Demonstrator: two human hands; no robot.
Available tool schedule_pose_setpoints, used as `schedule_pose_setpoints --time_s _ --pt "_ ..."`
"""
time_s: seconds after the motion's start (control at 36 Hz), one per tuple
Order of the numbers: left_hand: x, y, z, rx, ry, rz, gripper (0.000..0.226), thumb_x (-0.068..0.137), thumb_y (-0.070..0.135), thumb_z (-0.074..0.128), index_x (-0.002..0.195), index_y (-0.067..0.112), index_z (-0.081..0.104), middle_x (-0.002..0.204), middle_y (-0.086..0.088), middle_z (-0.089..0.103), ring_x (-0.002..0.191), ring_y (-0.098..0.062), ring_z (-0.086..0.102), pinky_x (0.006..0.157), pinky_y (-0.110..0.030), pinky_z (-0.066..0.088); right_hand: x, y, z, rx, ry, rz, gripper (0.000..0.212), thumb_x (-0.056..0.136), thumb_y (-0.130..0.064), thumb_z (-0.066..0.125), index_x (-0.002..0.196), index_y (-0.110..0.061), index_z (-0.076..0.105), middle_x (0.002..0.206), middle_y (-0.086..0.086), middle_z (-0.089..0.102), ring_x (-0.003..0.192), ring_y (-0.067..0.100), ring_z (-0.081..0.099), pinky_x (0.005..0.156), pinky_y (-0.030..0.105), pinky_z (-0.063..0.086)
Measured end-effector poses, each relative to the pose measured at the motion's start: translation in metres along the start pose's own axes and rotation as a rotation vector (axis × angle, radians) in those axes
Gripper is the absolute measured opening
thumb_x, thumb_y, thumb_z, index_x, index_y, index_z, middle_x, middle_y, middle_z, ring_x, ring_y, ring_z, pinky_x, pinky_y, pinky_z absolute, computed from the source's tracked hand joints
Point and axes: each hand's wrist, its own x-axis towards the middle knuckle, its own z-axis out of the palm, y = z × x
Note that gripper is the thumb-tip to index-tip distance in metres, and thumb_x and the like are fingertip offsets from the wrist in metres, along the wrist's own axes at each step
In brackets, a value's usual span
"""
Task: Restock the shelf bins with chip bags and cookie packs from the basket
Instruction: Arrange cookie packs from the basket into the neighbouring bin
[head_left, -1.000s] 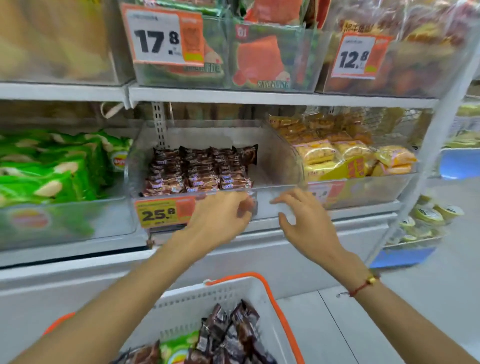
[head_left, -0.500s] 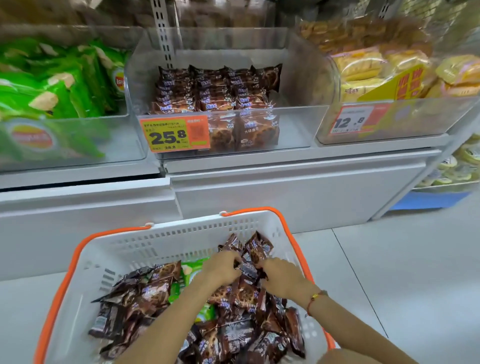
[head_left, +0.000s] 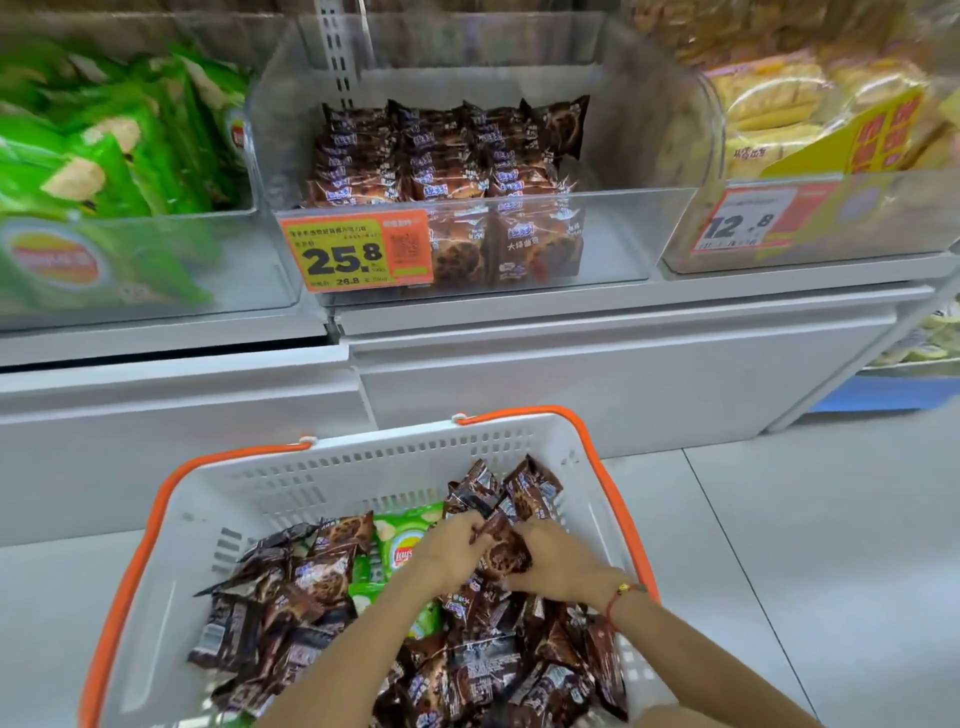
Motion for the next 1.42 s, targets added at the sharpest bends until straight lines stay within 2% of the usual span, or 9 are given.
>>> schedule_pose_setpoints --time_s 0.11,0.22,0.31,0.39,0.61,0.83,1.06,1.22,1.42 --pt "-0.009 0.018 -0.038 -0.128 -0.068 0.099 0.028 0.100 0.024 0.049 0.072 0.021 0.042 0.066 -0.001 0.042 0.061 -0.012 0.040 0.057 -0.022 0.030 -0.022 -0.011 -0.043 0.305 0.015 -0.025 0.046 0.087 -0.027 0.067 0.130 -0.020 0.051 0.116 0.011 0.063 0.098 0.022 0.058 0.083 0.029 0.044" --pt "-0.025 0.043 -0.084 -0.261 -0.046 0.148 0.019 0.094 0.035 0.057 0.085 0.019 0.064 0.084 0.003 0.058 0.084 -0.012 0.054 0.075 -0.023 0.041 -0.045 -0.020 -0.087 0.463 0.068 -0.056 0.022 0.080 -0.037 0.075 0.094 -0.024 0.065 0.084 0.005 0.061 0.080 0.018 0.056 0.072 0.028 0.042" --pt "-0.045 0.065 -0.117 -0.461 0.012 0.161 0.038 0.086 0.051 0.060 0.105 0.020 0.069 0.106 0.006 0.066 0.099 -0.007 0.061 0.087 -0.021 0.050 -0.065 -0.031 -0.118 0.612 0.177 -0.075 0.025 0.081 -0.035 0.075 0.100 -0.021 0.069 0.088 -0.003 0.063 0.078 0.007 0.057 0.063 0.009 0.043" --pt "-0.063 0.087 -0.141 -0.577 0.017 0.241 0.045 0.080 0.056 0.063 0.116 0.028 0.062 0.116 0.009 0.067 0.108 -0.006 0.061 0.096 -0.027 0.049 -0.081 -0.042 -0.144 0.760 0.267 -0.121 0.023 0.084 -0.035 0.071 0.103 -0.023 0.070 0.083 -0.007 0.069 0.071 0.005 0.061 0.056 0.012 0.040" --pt "-0.075 0.134 -0.174 -0.477 0.250 0.433 0.015 0.092 0.025 0.061 0.103 0.016 0.064 0.095 0.001 0.068 0.086 -0.005 0.061 0.067 -0.012 0.048 -0.104 -0.059 -0.186 0.958 0.492 -0.145 0.014 0.084 -0.033 0.071 0.084 -0.019 0.070 0.079 -0.004 0.073 0.070 0.007 0.068 0.056 0.013 0.044" --pt "-0.068 0.173 -0.202 -0.495 0.297 0.562 0.004 0.087 0.024 0.066 0.090 0.025 0.068 0.080 0.010 0.072 0.074 0.003 0.065 0.065 -0.012 0.048 -0.106 -0.070 -0.242 1.121 0.815 -0.324 0.012 0.082 -0.008 0.072 0.092 -0.014 0.070 0.081 -0.003 0.072 0.069 0.003 0.065 0.059 0.011 0.047" --pt "-0.051 0.216 -0.247 -0.490 0.312 0.572 0.020 0.091 0.015 0.063 0.109 0.021 0.062 0.103 0.003 0.067 0.095 -0.004 0.063 0.070 -0.014 0.054 -0.086 -0.067 -0.306 0.823 1.103 -0.422 0.020 0.084 -0.009 0.070 0.080 -0.028 0.067 0.077 -0.015 0.068 0.070 -0.007 0.062 0.063 0.010 0.047" --pt "-0.021 0.250 -0.297 -0.544 0.421 0.460 0.045 0.090 0.021 0.065 0.131 0.008 0.053 0.109 0.003 0.061 0.089 -0.002 0.057 0.061 -0.013 0.053 -0.054 -0.055 -0.357 -0.072 1.495 -0.224 0.023 0.084 -0.016 0.064 0.107 -0.020 0.066 0.098 -0.004 0.067 0.095 0.019 0.055 0.082 0.035 0.042" --pt "0.041 0.279 -0.332 -0.591 0.449 0.286 0.036 0.091 0.014 0.063 0.125 0.004 0.056 0.136 -0.006 0.052 0.126 -0.018 0.047 0.090 -0.026 0.048 -0.020 -0.035 -0.380 -0.438 1.251 0.087 0.019 0.069 -0.010 0.068 0.088 -0.008 0.067 0.091 0.012 0.070 0.091 0.033 0.062 0.091 0.042 0.042"
